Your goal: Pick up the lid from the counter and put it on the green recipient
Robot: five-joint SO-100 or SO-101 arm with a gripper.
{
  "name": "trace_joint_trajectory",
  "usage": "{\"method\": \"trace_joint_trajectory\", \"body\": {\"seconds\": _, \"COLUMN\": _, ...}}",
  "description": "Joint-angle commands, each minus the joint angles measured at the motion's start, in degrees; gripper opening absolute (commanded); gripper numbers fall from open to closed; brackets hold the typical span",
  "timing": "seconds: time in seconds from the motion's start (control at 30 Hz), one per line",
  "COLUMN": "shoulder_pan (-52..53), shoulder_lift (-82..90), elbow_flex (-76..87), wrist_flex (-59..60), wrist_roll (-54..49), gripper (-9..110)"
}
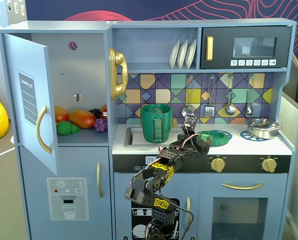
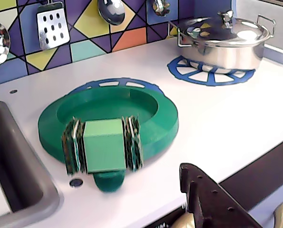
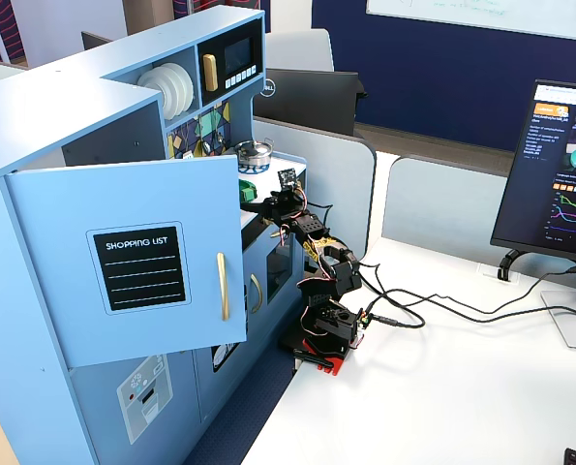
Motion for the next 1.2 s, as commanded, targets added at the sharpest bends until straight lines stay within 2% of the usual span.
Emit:
{"method": "trace_joint_trajectory", "body": {"seconds": 0.0, "shoulder_pan": 1.1, "shoulder_lift": -4.7, "elbow_flex": -6.9, "wrist_flex": -3.9, "wrist_roll": 0.8, "gripper": 55}}
{"method": "trace_joint_trajectory", "body": {"seconds": 1.17, "shoulder_pan": -2.5, "shoulder_lift": -31.4, "elbow_flex": -25.4, "wrist_flex": -9.5, "wrist_roll": -1.1, "gripper": 48}}
